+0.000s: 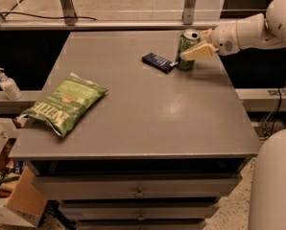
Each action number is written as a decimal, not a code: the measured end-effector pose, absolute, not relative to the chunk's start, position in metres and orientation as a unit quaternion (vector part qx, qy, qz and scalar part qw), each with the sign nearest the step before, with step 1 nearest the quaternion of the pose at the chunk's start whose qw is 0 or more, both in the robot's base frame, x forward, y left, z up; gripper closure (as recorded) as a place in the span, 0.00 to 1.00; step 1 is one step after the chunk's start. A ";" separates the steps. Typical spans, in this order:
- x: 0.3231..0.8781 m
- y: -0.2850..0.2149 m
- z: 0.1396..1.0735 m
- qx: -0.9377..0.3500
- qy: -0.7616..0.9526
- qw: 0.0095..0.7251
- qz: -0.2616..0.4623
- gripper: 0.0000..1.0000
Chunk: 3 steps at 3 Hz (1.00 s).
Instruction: Move green can near rxbar blueberry
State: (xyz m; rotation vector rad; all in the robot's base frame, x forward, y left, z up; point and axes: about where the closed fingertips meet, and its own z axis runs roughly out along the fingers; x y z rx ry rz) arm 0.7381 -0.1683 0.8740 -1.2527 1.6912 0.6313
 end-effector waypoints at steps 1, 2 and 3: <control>0.733 -0.163 0.875 -0.520 0.680 0.447 0.259 0.00; 0.730 -0.159 0.875 -0.528 0.676 0.442 0.262 0.00; 0.728 -0.158 0.877 -0.531 0.673 0.442 0.263 0.00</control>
Offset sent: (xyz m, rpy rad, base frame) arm -0.0136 0.0071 0.0065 -0.0286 -0.0007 0.0654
